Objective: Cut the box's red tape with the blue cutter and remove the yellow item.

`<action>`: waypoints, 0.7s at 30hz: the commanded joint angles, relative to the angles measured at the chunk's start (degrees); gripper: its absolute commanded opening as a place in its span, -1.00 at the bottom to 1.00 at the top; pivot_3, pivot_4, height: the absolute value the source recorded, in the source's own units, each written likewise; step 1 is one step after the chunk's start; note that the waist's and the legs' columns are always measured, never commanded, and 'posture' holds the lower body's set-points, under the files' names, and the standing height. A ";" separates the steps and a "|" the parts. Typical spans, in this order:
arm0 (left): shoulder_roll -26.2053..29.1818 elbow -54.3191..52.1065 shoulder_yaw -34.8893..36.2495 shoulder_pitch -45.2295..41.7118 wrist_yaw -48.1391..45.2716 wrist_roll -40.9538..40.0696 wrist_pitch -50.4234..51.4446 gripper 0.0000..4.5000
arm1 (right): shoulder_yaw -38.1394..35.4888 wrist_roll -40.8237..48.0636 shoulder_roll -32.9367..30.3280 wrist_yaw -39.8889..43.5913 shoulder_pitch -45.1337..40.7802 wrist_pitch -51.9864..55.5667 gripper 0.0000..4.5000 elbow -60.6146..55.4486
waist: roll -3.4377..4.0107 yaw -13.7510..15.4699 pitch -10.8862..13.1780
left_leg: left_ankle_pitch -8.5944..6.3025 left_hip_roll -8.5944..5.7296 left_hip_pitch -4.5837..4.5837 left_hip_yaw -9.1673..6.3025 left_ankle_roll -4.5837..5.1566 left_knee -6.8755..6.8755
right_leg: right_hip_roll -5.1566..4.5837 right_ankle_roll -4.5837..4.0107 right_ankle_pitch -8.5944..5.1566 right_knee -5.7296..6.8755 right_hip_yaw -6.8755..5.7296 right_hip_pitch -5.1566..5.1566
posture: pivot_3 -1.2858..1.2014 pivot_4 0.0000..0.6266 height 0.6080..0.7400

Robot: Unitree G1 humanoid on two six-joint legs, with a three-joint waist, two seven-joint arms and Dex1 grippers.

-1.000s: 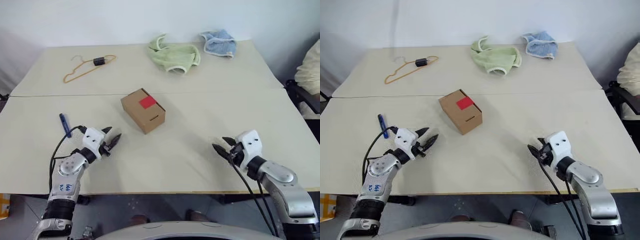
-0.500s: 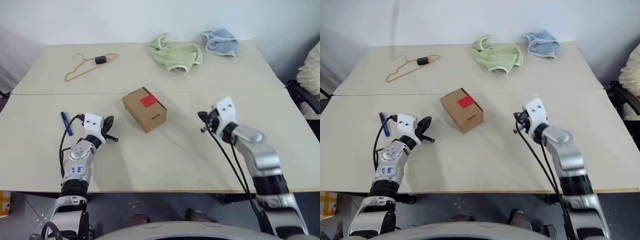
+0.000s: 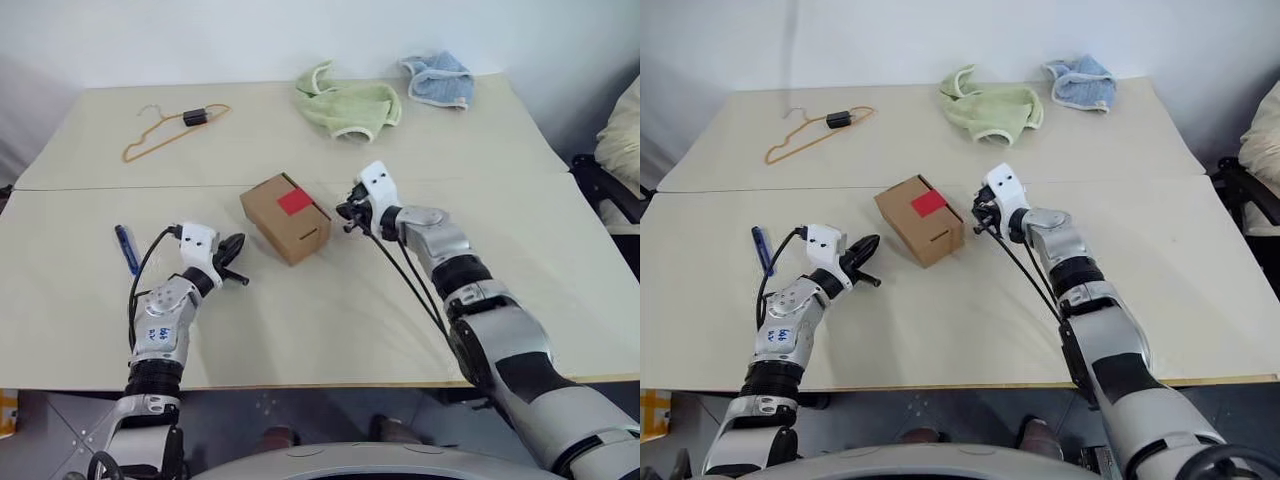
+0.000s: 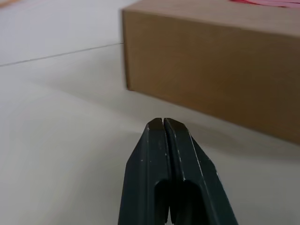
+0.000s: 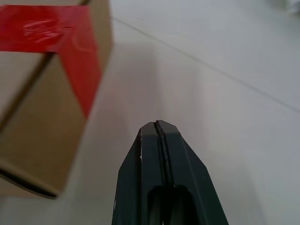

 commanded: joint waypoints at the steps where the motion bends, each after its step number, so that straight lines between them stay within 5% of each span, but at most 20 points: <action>1: -0.82 -2.04 -2.96 1.70 -3.19 -1.15 5.84 -0.98 | -1.24 0.66 0.73 5.52 -2.97 -0.94 -1.00 0.97 | 0.00 -0.14 0.00 | 0.00 0.00 -0.01 0.00 0.00 0.01 | 0.00 0.00 0.00 0.00 0.00 0.00 | 0.03 -0.52 1.00; 9: 0.01 -9.91 -4.82 1.60 -8.09 -3.38 16.02 -0.98 | 3.84 -0.47 -0.30 20.24 1.09 8.78 -1.00 -10.31 | 0.00 -0.83 0.00 | -0.01 0.02 -0.07 -0.01 -0.01 0.05 | 0.01 0.01 0.01 0.02 0.01 -0.06 | 0.03 -0.52 1.00; 21: -0.72 -17.42 -8.81 0.57 -13.50 -5.62 24.12 -0.98 | 7.52 -0.59 -6.53 23.50 13.76 20.85 -1.00 -34.48 | -0.01 -0.75 0.00 | -0.03 0.02 -0.32 -0.01 -0.03 0.25 | 0.03 0.07 0.04 0.03 0.01 -0.21 | 0.03 -0.52 1.00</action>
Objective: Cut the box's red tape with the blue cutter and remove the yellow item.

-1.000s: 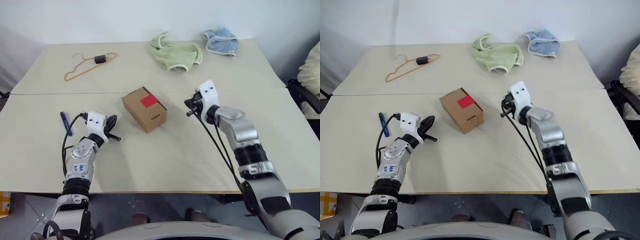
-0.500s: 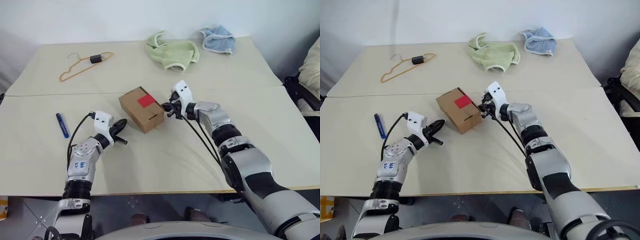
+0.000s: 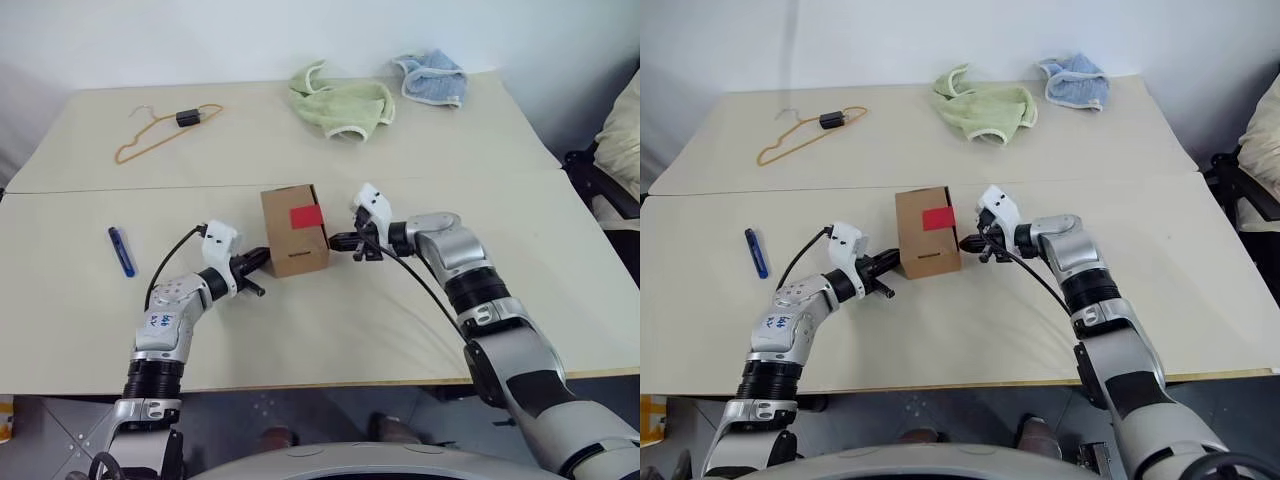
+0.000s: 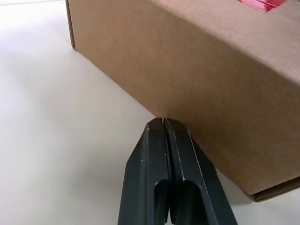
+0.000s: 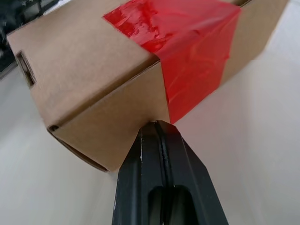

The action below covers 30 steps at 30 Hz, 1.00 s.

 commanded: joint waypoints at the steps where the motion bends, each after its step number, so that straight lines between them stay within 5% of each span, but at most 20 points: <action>1: -0.67 -5.56 -6.09 0.55 -6.45 -3.06 3.49 -0.98 | 2.11 0.81 -1.15 1.76 2.47 3.11 -1.00 -8.26 | 0.00 0.01 0.00 | 0.00 0.00 -0.02 0.00 0.00 0.01 | 0.00 0.01 0.00 0.00 0.00 -0.02 | 0.03 -0.52 1.00; 16: 1.60 -11.77 -16.54 0.33 -19.58 -4.88 10.00 -0.98 | 1.63 6.21 -19.92 6.19 19.09 16.22 -1.00 -38.97 | -0.11 0.67 0.05 | -0.04 -0.01 -0.09 0.06 0.07 0.05 | 0.00 0.06 0.04 -0.11 0.01 -0.03 | 0.03 -0.52 1.00; 22: 0.52 -9.29 -15.96 -1.05 -18.38 -4.02 9.70 -0.98 | -0.81 4.11 -22.39 0.22 22.35 13.35 -1.00 -39.26 | -0.28 1.50 0.15 | -0.05 -0.02 -0.13 0.08 0.09 0.17 | 0.00 0.08 0.11 -0.13 0.03 -0.01 | 0.03 -0.52 1.00; 30: 8.25 -5.26 -10.73 0.02 -19.61 -4.13 8.64 -0.98 | -10.14 -0.88 -23.73 -17.50 24.55 4.80 -1.00 -34.89 | -0.36 1.39 0.20 | -0.04 -0.01 -0.12 0.12 0.09 0.17 | 0.01 0.06 0.14 -0.11 0.07 -0.04 | 0.03 -0.52 1.00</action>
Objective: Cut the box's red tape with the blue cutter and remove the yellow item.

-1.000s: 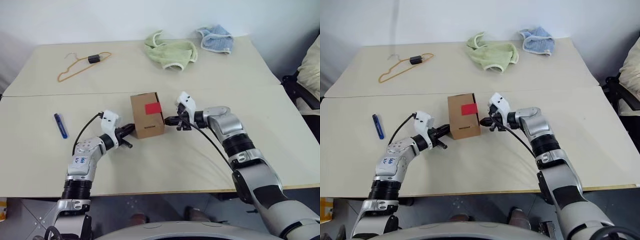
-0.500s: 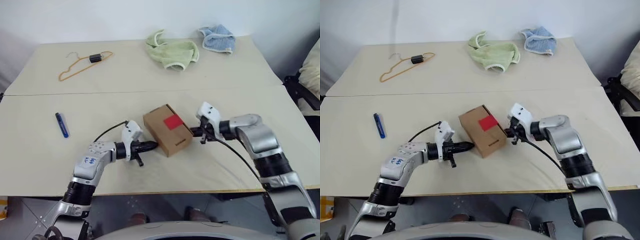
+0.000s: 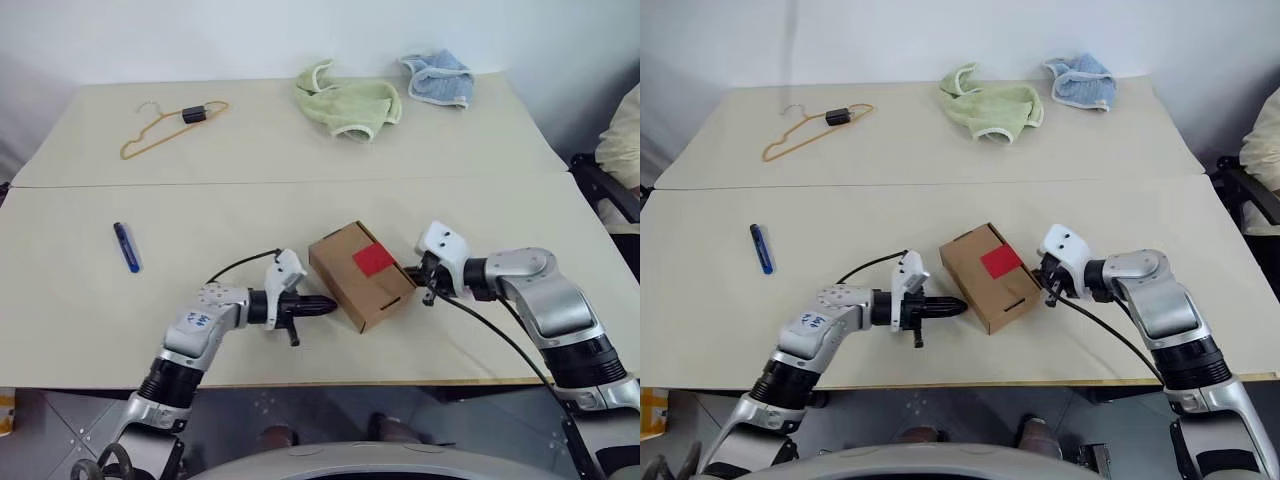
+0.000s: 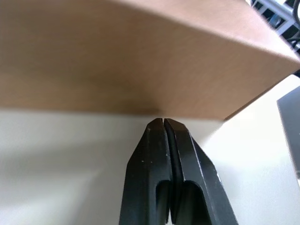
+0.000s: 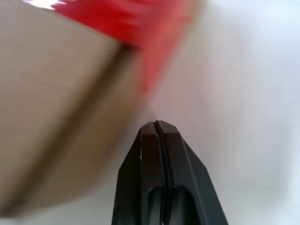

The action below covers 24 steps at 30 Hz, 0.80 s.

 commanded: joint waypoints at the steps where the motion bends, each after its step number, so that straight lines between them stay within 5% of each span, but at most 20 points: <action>1: 2.49 3.90 3.07 -0.61 -0.28 -0.13 -1.43 -0.98 | -7.21 -1.33 -1.15 -7.93 0.98 -3.11 -1.00 -0.80 | 0.00 0.03 0.00 | 0.00 0.00 0.01 0.01 0.00 -0.01 | 0.00 0.00 0.00 0.00 0.00 0.00 | 0.03 -0.52 1.00; 5: 2.44 12.92 4.71 -5.10 2.55 2.54 -7.89 -0.98 | -13.29 -0.01 -2.84 -11.03 4.90 0.79 -1.00 -6.40 | 0.00 0.28 0.00 | 0.01 0.00 0.01 0.03 0.02 0.00 | 0.00 0.00 0.02 0.00 0.01 0.00 | 0.03 -0.52 1.00; 14: -6.48 46.16 7.28 -22.73 11.26 8.30 -32.42 -0.98 | -19.54 11.15 -11.56 -2.77 31.05 20.59 -1.00 -38.34 | -0.22 1.41 0.06 | -0.01 -0.04 -0.09 0.18 0.18 0.04 | 0.02 0.17 0.30 -0.38 0.05 0.04 | 0.03 -0.52 1.00; 24: -13.32 55.61 5.21 -30.38 -1.83 9.83 -36.00 -0.98 | -11.75 15.37 -5.20 -11.55 25.14 28.24 -1.00 -42.47 | -0.54 1.10 0.17 | 0.01 -0.06 -0.17 0.30 0.32 0.14 | 0.01 0.25 0.55 -0.59 0.16 0.05 | 0.03 -0.52 1.00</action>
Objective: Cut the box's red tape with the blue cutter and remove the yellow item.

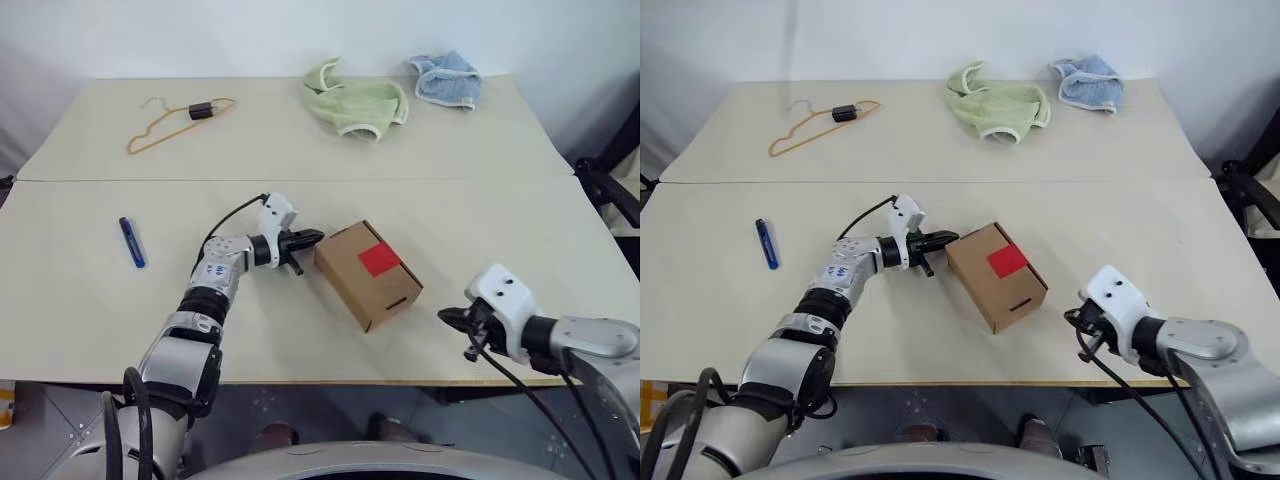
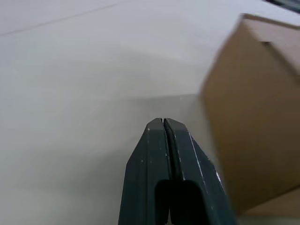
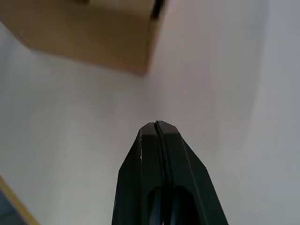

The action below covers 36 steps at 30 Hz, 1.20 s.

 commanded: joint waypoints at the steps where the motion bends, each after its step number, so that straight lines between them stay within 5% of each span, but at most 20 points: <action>1: -0.98 0.39 -0.93 -1.94 -5.00 0.54 -0.50 -0.98 | 1.80 0.63 0.96 -2.75 -1.55 1.06 -1.00 -0.89 | -0.01 0.19 0.01 | 0.00 0.00 -0.02 -0.01 0.01 0.00 | 0.00 0.00 0.00 -0.01 -0.01 -0.01 | 0.03 -0.52 1.00; 15: -0.09 -6.83 -3.65 0.13 -13.57 2.35 2.74 -0.98 | 5.41 1.38 -1.31 -3.77 -5.59 -0.35 -1.00 3.42 | -0.02 0.01 0.01 | -0.04 -0.02 -0.09 0.01 0.09 0.01 | 0.00 0.05 0.03 -0.12 -0.01 -0.04 | 0.03 -0.52 1.00; 36: 2.17 -10.52 -1.92 3.69 -6.32 2.37 1.88 -0.98 | 10.01 0.46 -4.15 -1.51 -10.28 -4.47 -1.00 9.05 | -0.02 -0.79 0.01 | -0.05 -0.01 -0.13 0.00 0.10 0.41 | 0.00 0.04 0.04 0.13 0.03 -0.03 | 0.03 -0.52 1.00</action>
